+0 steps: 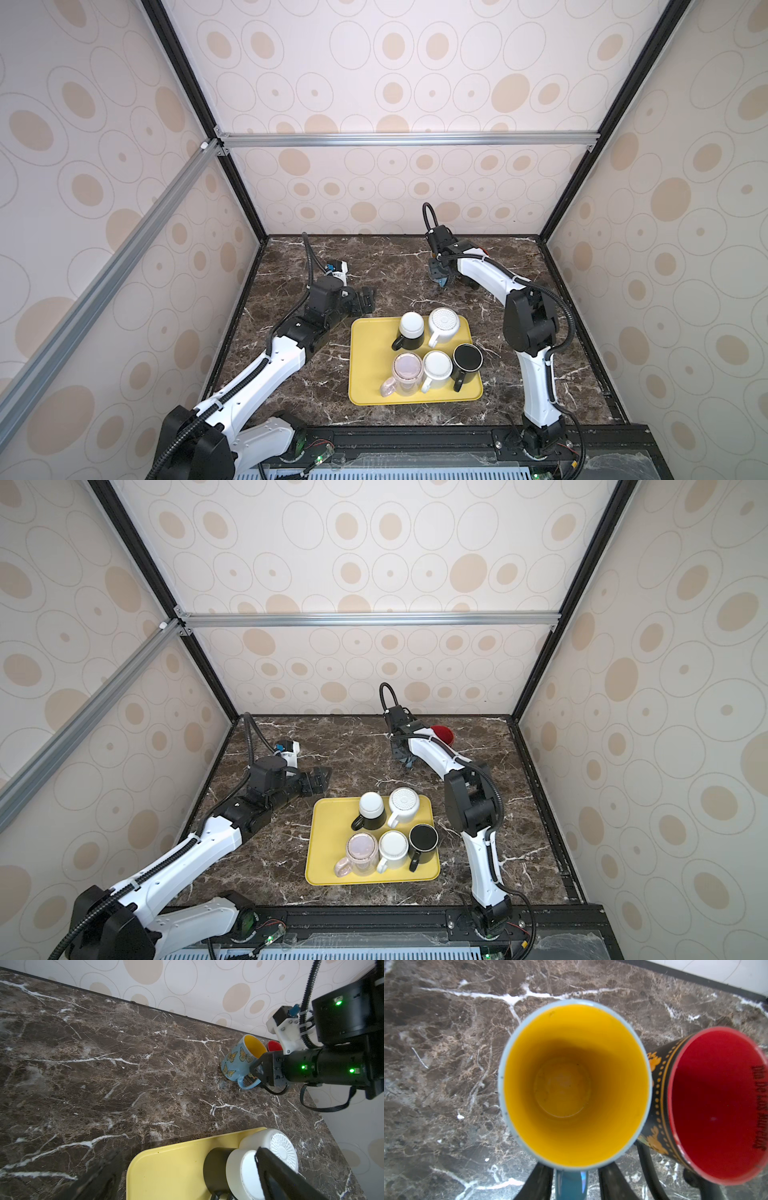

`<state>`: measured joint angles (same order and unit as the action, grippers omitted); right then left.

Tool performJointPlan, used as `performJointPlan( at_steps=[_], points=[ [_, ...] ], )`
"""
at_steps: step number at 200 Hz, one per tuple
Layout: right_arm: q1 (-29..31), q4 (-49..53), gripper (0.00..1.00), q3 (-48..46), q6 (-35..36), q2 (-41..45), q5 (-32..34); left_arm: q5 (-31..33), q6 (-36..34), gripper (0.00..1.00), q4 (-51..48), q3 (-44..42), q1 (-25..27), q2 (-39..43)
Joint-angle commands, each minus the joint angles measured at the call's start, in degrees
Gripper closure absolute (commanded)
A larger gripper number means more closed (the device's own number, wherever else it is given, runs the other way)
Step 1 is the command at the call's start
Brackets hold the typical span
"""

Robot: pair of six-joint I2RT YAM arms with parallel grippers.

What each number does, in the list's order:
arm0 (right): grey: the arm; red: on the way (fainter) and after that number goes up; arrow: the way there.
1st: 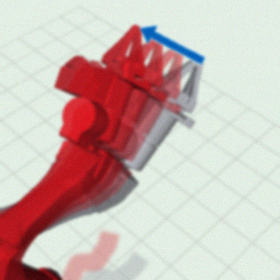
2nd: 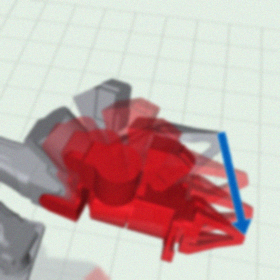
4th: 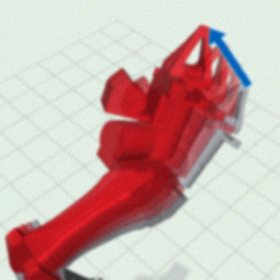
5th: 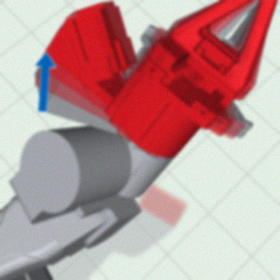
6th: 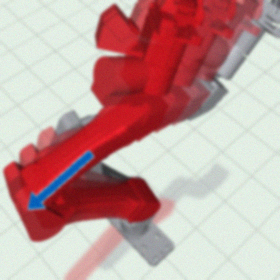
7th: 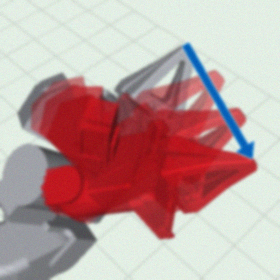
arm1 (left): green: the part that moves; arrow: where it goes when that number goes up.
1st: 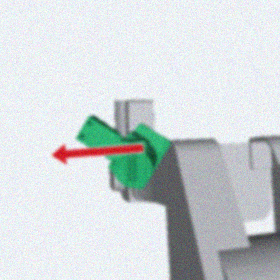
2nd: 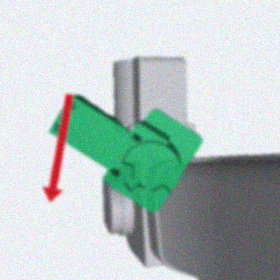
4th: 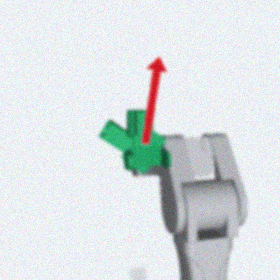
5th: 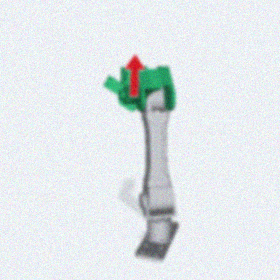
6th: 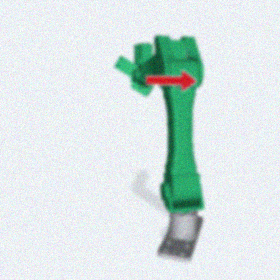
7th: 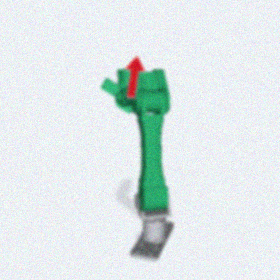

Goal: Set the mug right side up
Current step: 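Open the right gripper and lift it off the upright butterfly mug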

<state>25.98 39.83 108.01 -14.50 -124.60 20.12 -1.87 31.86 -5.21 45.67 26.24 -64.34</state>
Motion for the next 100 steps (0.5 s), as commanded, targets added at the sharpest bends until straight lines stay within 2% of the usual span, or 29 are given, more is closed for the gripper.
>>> performJointPlan(
  at_steps=[1, 51, 100],
  points=[
    [0.03, 0.60, 0.55, 1.41, -0.49, 1.83, 0.02, 0.81, -0.83, 0.00, 0.72, -0.22, -0.31, 1.36],
    [0.25, 1.69, 0.39, 1.57, -0.58, 4.18, 0.10, 1.07, -1.17, 0.00, 0.30, -0.32, -0.31, 1.93],
    [1.03, 2.19, 0.31, -0.48, 0.06, 10.44, -0.85, 1.34, -1.97, 0.00, -0.46, 0.15, -0.31, 1.03]
  ],
)
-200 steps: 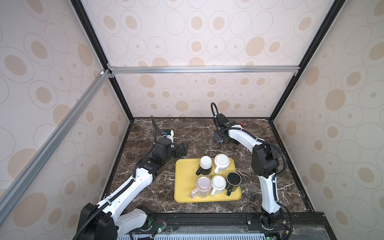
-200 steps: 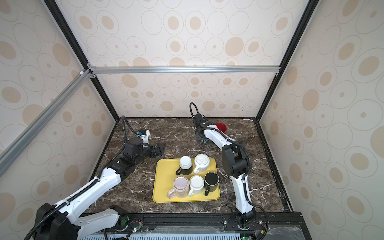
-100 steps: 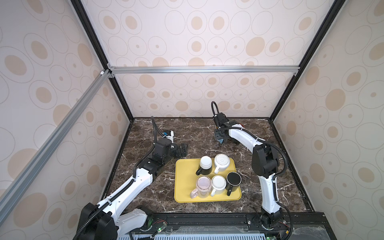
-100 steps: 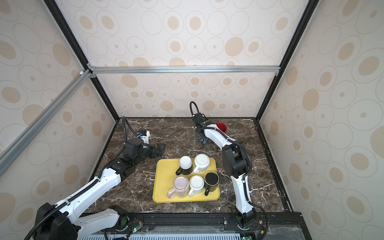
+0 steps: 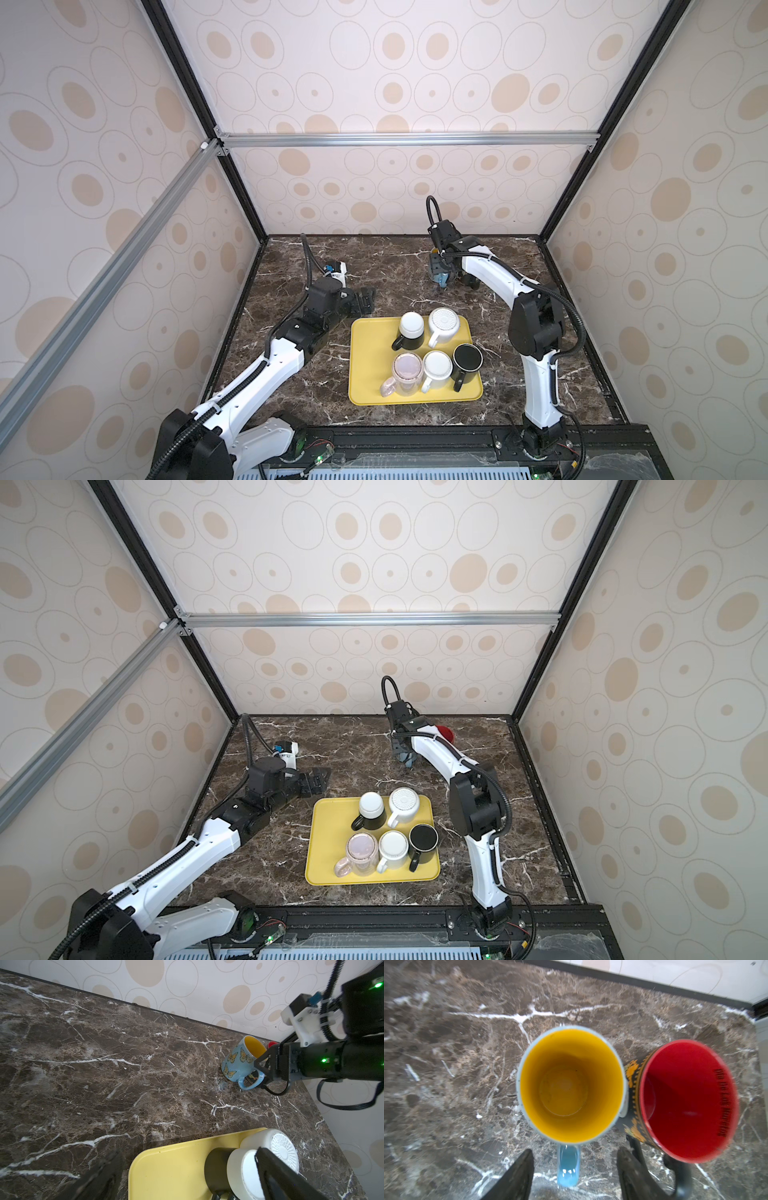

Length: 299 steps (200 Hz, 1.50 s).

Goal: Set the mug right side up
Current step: 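Open the right gripper and lift it off the upright butterfly mug, then move the right gripper back over the tray while the left gripper approaches the white mugs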

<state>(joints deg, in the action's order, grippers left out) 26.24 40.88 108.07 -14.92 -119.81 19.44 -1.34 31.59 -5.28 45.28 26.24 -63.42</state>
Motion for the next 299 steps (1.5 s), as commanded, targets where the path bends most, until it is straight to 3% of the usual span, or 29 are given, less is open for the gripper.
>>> performJointPlan(
  at_steps=[1, 78, 118, 140, 251, 299],
  points=[
    [0.80, 1.09, 0.31, -0.69, 0.53, 5.82, -0.23, 0.82, -1.71, 0.00, -0.41, 0.53, -0.31, 0.08],
    [9.75, -7.28, 0.00, -15.34, 7.14, 24.80, -1.59, 0.44, -2.68, 0.00, -3.00, 0.80, -0.39, -1.01],
    [13.32, -8.19, 0.02, -20.41, 8.11, 32.44, -8.83, -1.27, -3.07, 0.00, -5.98, 0.07, -0.14, 0.07],
    [15.37, -8.20, 0.02, -22.25, 7.58, 35.21, -9.62, -1.23, -2.88, 0.00, -7.78, -0.44, 0.69, 1.22],
    [29.97, -11.29, 0.02, -37.98, -0.49, 43.68, -4.77, 3.15, 1.80, 0.08, -15.24, -4.44, 12.58, 9.20],
    [30.69, -7.76, 0.01, -40.00, -5.83, 46.20, -5.84, 4.10, 4.51, 0.11, -17.77, -6.60, 17.10, 10.20]
  ],
)
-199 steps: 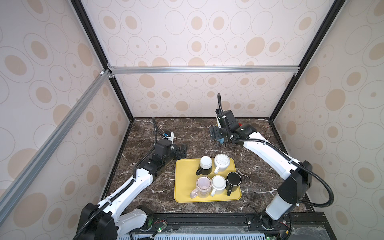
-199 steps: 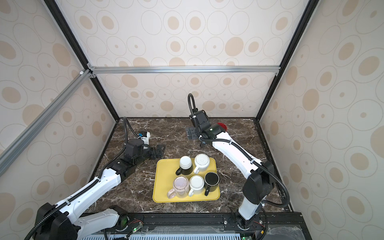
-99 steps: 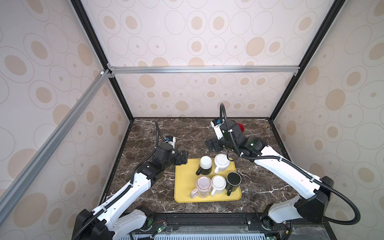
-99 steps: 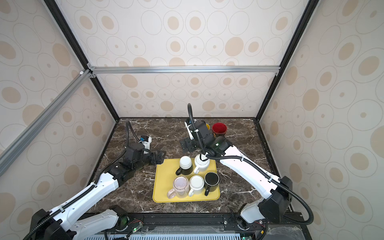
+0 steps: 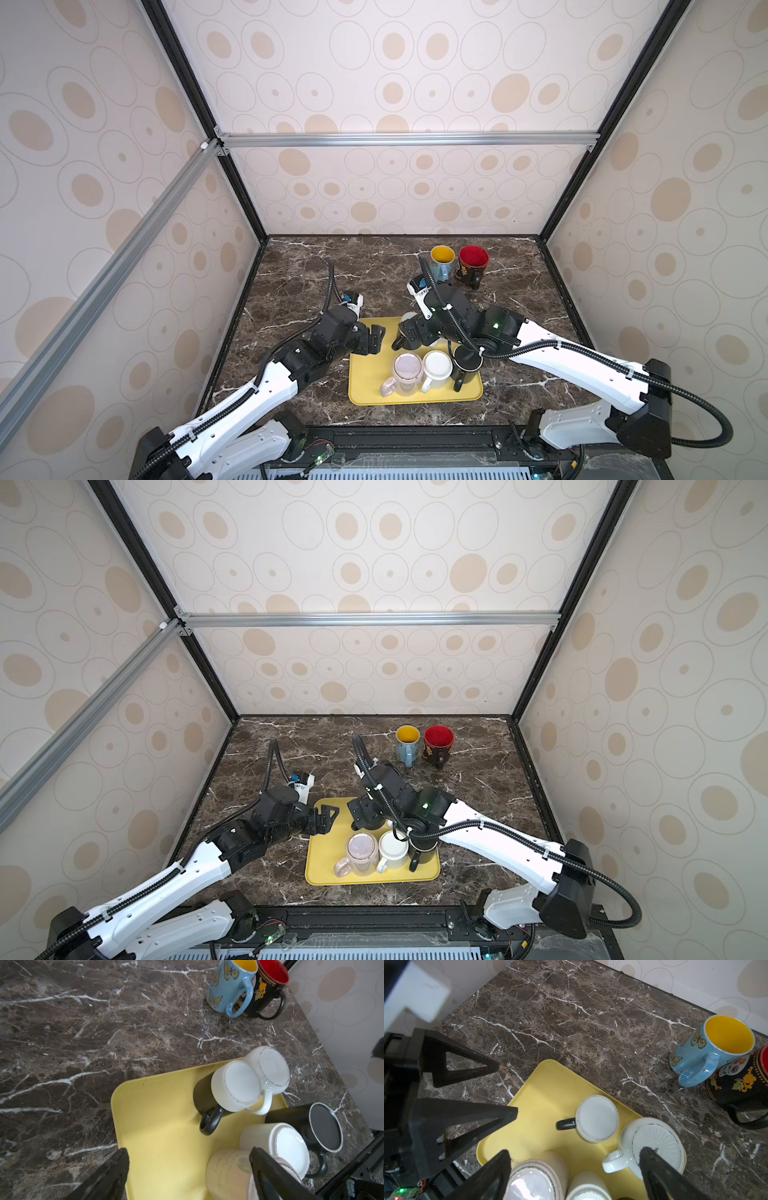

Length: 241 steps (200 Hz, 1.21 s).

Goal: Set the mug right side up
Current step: 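Move the right gripper back over the tray while the left gripper approaches the white mugs, then lower the left gripper onto the upside-down pink pearlescent mug nearest the robot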

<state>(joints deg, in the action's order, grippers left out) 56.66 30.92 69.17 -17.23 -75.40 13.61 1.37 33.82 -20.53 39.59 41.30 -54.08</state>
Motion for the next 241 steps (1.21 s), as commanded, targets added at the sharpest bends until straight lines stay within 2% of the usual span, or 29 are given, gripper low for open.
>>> performJointPlan(
  at_steps=[1, 38, 60, 85, 123, 147, 178, 211, 241],
  points=[
    [0.23, 2.39, 0.01, -1.07, -3.60, 1.72, 0.01, 1.33, 2.29, 0.11, -2.37, -0.96, 2.17, 0.89],
    [0.21, 5.55, 0.00, -0.15, -5.63, -0.10, 0.93, -0.93, 1.71, 0.24, 1.20, -3.44, 5.06, -2.17],
    [0.20, 4.40, 0.02, -1.18, -6.97, -0.01, 0.57, -1.30, 0.57, 0.28, 0.65, -2.55, 6.42, -4.46],
    [0.18, 3.66, 0.03, -1.48, -7.07, 0.07, 0.36, 0.33, 0.01, 0.32, -3.64, -1.12, 8.30, -3.42],
    [0.24, 3.94, 0.03, -1.27, -6.50, 0.37, 0.16, 2.52, 2.08, 0.28, -11.33, 0.13, 12.14, 1.78],
    [0.24, 3.91, 0.03, -1.34, -6.50, 0.68, -0.16, 3.58, 3.59, 0.26, -17.05, 2.77, 14.61, 1.96],
    [0.20, 3.27, 0.03, -1.93, -6.05, 1.06, -0.54, 4.86, 5.69, 0.24, -22.75, 5.35, 20.35, 1.82],
    [0.16, 3.44, 0.03, -1.97, -5.62, 0.84, -0.33, 6.61, 6.61, 0.19, -25.08, 7.01, 26.08, -0.07],
    [0.19, 3.17, 0.04, -2.04, -5.86, 0.69, -1.00, 7.80, 5.57, 0.17, -22.92, 7.66, 27.96, -2.22]
  ],
)
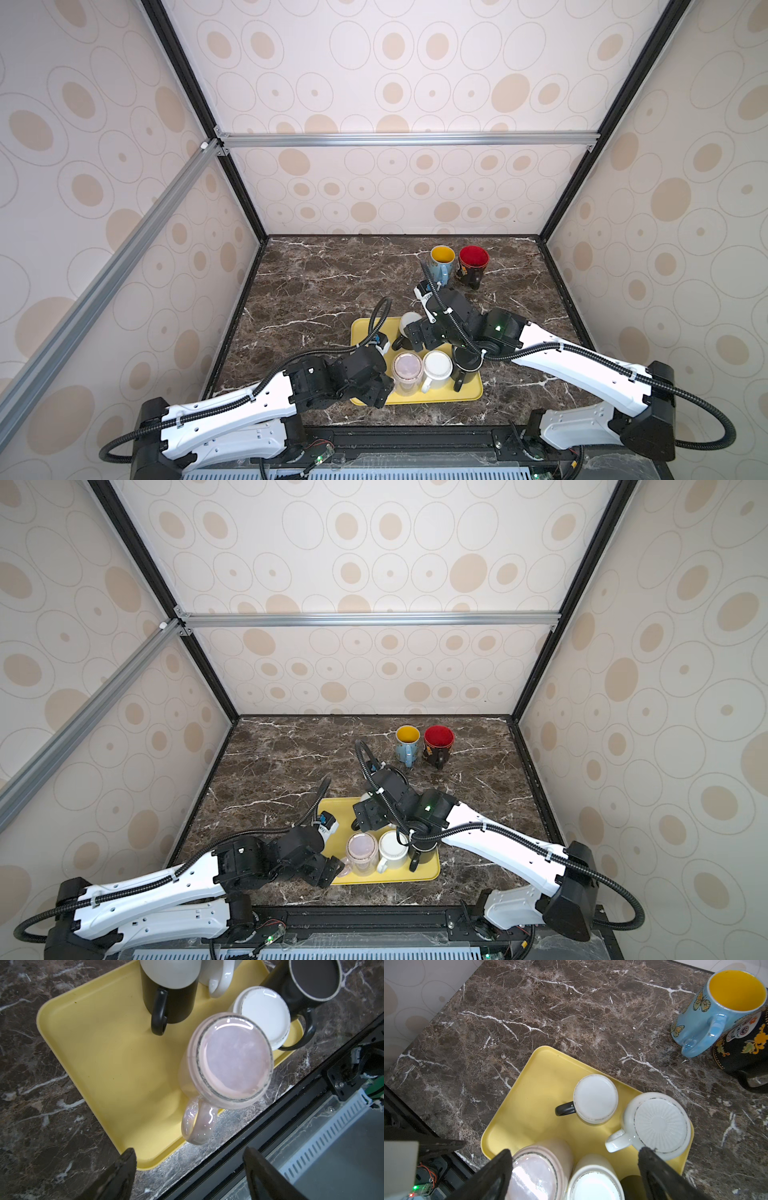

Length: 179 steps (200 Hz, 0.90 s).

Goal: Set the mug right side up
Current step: 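Lower the left gripper onto the upside-down pink pearlescent mug nearest the robot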

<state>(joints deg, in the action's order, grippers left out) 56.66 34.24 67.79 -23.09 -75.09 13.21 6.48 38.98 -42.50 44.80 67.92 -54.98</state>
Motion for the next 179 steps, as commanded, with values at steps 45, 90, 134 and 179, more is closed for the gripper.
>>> performJointPlan(
  at_steps=[45, 90, 134, 179],
  points=[
    [0.20, 0.90, 0.04, -1.50, -0.36, 1.39, 0.03, 1.90, -0.72, 0.17, 2.24, 1.95, 1.82, -3.76],
    [0.17, 1.68, 0.04, -2.02, -0.90, 2.13, 0.24, -0.68, -2.98, 0.16, 6.23, -0.05, 1.85, -6.50],
    [0.21, 0.96, 0.04, -2.97, -1.40, 2.85, 0.15, -0.36, -4.43, 0.19, 6.69, 0.04, 1.86, -8.96],
    [0.24, 0.56, 0.04, -4.07, -1.78, 3.18, 0.49, 1.51, -4.22, 0.30, 6.83, 0.16, 1.73, -13.12]
  ],
)
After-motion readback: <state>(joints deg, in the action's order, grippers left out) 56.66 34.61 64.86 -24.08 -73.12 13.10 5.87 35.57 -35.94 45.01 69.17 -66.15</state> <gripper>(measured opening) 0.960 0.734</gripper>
